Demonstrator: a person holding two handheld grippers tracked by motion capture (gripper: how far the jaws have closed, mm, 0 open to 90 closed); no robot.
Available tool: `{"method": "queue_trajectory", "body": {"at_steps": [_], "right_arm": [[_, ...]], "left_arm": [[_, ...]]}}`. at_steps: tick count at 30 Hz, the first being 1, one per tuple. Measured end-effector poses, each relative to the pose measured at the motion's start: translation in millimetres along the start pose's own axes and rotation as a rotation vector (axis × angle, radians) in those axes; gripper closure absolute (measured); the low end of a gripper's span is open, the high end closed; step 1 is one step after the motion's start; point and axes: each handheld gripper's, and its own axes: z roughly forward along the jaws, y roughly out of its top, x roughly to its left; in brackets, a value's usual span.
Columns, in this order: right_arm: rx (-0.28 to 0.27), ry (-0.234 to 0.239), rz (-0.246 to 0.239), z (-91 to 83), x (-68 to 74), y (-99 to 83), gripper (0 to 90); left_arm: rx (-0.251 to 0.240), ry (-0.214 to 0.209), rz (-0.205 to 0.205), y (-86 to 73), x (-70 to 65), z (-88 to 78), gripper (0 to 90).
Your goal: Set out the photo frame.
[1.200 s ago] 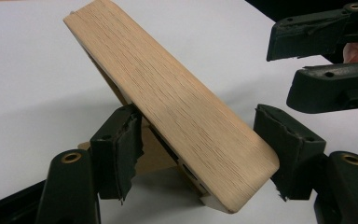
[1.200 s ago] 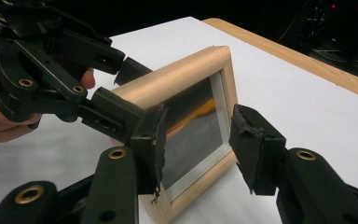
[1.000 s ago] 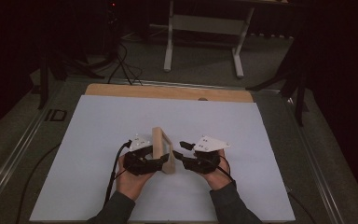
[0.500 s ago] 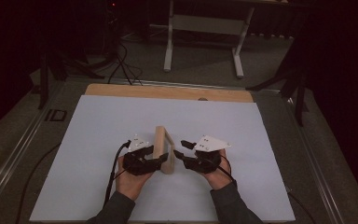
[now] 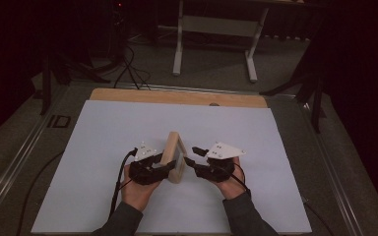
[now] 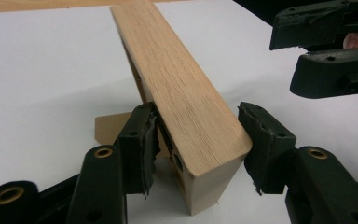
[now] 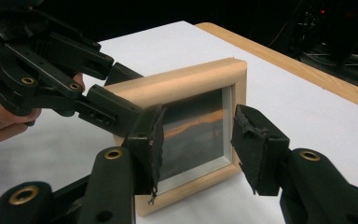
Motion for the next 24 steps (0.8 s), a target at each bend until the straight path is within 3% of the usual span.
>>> {"method": "queue_trajectory", "body": {"at_steps": [8,13,24], "right_arm": [[-0.012,-0.013,0.010,-2.9,-1.9,1.0,52.2],[-0.017,-0.018,0.007,-3.8,-3.0,1.3,52.2],[-0.043,-0.042,0.020,-10.0,-7.5,3.2,53.2]], "left_arm": [[-0.013,0.009,0.032,-0.8,-2.5,-1.5,59.1],[-0.017,0.015,0.046,-1.2,-4.3,-1.3,59.7],[-0.035,0.019,0.127,-4.4,-14.2,-0.2,60.1]]}}
